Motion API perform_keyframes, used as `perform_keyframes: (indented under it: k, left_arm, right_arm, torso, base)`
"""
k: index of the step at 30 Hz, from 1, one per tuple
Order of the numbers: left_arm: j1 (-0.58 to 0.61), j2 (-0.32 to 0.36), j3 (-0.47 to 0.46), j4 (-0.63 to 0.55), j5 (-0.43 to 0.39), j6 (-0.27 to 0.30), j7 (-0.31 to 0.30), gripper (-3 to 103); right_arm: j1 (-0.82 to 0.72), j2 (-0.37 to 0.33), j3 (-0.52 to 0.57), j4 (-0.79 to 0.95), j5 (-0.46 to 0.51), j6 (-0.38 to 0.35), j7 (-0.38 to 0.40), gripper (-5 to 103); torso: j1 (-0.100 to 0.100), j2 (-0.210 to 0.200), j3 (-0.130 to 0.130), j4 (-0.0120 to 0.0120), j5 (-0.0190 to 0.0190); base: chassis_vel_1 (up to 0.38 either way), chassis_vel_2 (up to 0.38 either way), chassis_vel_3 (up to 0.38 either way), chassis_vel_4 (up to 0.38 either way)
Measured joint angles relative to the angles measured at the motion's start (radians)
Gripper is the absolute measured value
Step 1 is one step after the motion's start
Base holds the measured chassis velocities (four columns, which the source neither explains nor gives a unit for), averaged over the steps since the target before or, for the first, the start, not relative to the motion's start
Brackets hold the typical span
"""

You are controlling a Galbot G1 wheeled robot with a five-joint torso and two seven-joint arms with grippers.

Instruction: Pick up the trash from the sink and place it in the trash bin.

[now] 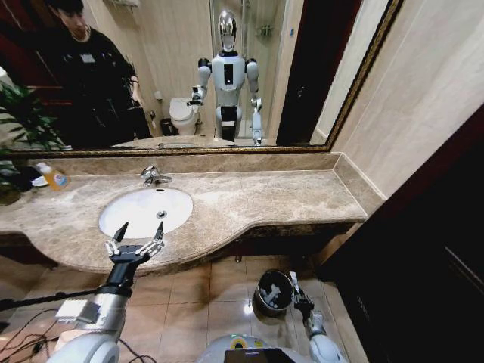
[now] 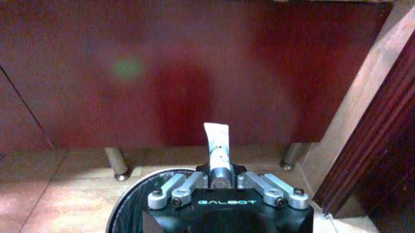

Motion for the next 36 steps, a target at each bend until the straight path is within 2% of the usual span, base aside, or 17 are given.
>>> perform_keyframes:
  k: [5, 6, 8, 9, 12, 13, 16, 18, 19, 20, 22, 23, 24, 25, 26, 29, 36]
  left_arm:
    - [0.000, 0.000, 0.000, 0.000, 0.000, 0.000, 0.000, 100]
    - [0.000, 0.000, 0.000, 0.000, 0.000, 0.000, 0.000, 100]
    - [0.000, 0.000, 0.000, 0.000, 0.000, 0.000, 0.000, 100]
    - [0.000, 0.000, 0.000, 0.000, 0.000, 0.000, 0.000, 100]
    - [0.000, 0.000, 0.000, 0.000, 0.000, 0.000, 0.000, 100]
    - [0.000, 0.000, 0.000, 0.000, 0.000, 0.000, 0.000, 100]
    - [0.000, 0.000, 0.000, 0.000, 0.000, 0.000, 0.000, 100]
    - [0.000, 0.000, 0.000, 0.000, 0.000, 0.000, 0.000, 100]
    - [0.000, 0.000, 0.000, 0.000, 0.000, 0.000, 0.000, 100]
    - [0.000, 0.000, 0.000, 0.000, 0.000, 0.000, 0.000, 100]
    - [0.000, 0.000, 0.000, 0.000, 0.000, 0.000, 0.000, 100]
    - [0.000, 0.000, 0.000, 0.000, 0.000, 0.000, 0.000, 100]
    - [0.000, 0.000, 0.000, 0.000, 0.000, 0.000, 0.000, 100]
    - [0.000, 0.000, 0.000, 0.000, 0.000, 0.000, 0.000, 100]
    - [0.000, 0.000, 0.000, 0.000, 0.000, 0.000, 0.000, 100]
    - [0.000, 0.000, 0.000, 0.000, 0.000, 0.000, 0.000, 100]
    - [0.000, 0.000, 0.000, 0.000, 0.000, 0.000, 0.000, 100]
  right_arm:
    - [0.002, 0.003, -0.002, -0.003, -0.001, -0.002, -0.002, 18]
    - [-0.002, 0.001, -0.002, -0.002, -0.004, -0.007, -0.010, 14]
    - [-0.010, -0.005, -0.002, 0.005, -0.007, -0.009, -0.019, 22]
    - [-0.010, -0.005, -0.002, 0.005, -0.007, -0.009, -0.019, 22]
    - [-0.012, -0.006, -0.001, 0.013, -0.008, -0.010, -0.020, 38]
    - [-0.012, -0.006, -0.001, 0.013, -0.008, -0.010, -0.020, 38]
    - [-0.011, -0.001, -0.002, 0.015, -0.018, -0.010, -0.019, 54]
    - [-0.010, 0.000, -0.002, 0.016, -0.020, -0.009, -0.018, 54]
    - [-0.010, 0.001, -0.002, 0.017, -0.021, -0.009, -0.017, 60]
    - [-0.009, 0.003, -0.002, 0.019, -0.022, -0.009, -0.016, 71]
    - [-0.010, 0.003, -0.002, 0.021, -0.022, -0.009, -0.016, 71]
    - [-0.010, 0.003, -0.002, 0.022, -0.022, -0.009, -0.015, 77]
    - [-0.010, 0.003, -0.002, 0.023, -0.022, -0.009, -0.015, 77]
    - [-0.012, 0.003, -0.002, 0.024, -0.023, -0.008, -0.015, 87]
    - [-0.012, 0.003, -0.002, 0.024, -0.023, -0.008, -0.015, 87]
    - [-0.014, 0.003, -0.002, 0.026, -0.023, -0.007, -0.014, 97]
    - [-0.017, 0.006, -0.002, 0.036, -0.022, -0.007, -0.012, 100]
  torso:
    - [0.000, 0.000, 0.000, 0.0000, 0.0000]
    - [0.000, 0.000, 0.000, 0.0000, 0.0000]
    - [0.000, 0.000, 0.000, -0.0001, -0.0001]
    - [0.000, 0.000, 0.000, -0.0001, -0.0001]
    - [0.000, 0.000, 0.000, 0.0000, 0.0000]
    - [0.000, 0.000, 0.000, 0.0000, 0.0000]
    - [0.000, 0.000, 0.000, -0.0001, 0.0000]
    - [0.000, 0.000, 0.000, -0.0001, 0.0001]
    - [0.000, 0.000, 0.000, -0.0001, 0.0000]
    - [0.000, 0.000, 0.000, 0.0000, 0.0001]
    - [0.000, 0.000, 0.000, 0.0000, 0.0000]
    - [0.000, 0.000, 0.000, -0.0001, -0.0001]
    - [0.000, 0.000, 0.000, 0.0000, 0.0000]
    - [0.000, 0.000, 0.000, 0.0000, 0.0000]
    - [0.000, 0.000, 0.000, 0.0000, 0.0000]
    - [0.000, 0.000, 0.000, -0.0001, 0.0000]
    - [0.000, 0.000, 0.000, 0.0000, 0.0000]
  base:
    - [0.000, 0.000, 0.000, 0.000]
    - [0.000, 0.000, 0.000, 0.000]
    - [0.000, 0.000, 0.000, 0.000]
    - [0.000, 0.000, 0.000, 0.000]
    - [0.000, 0.000, 0.000, 0.000]
    - [0.000, 0.000, 0.000, 0.000]
    - [0.000, 0.000, 0.000, 0.000]
    - [0.000, 0.000, 0.000, 0.000]
    - [0.000, 0.000, 0.000, 0.000]
    - [0.000, 0.000, 0.000, 0.000]
    - [0.000, 0.000, 0.000, 0.000]
    - [0.000, 0.000, 0.000, 0.000]
    - [0.000, 0.000, 0.000, 0.000]
    - [0.000, 0.000, 0.000, 0.000]
    - [0.000, 0.000, 0.000, 0.000]
    - [0.000, 0.000, 0.000, 0.000]
    - [0.000, 0.000, 0.000, 0.000]
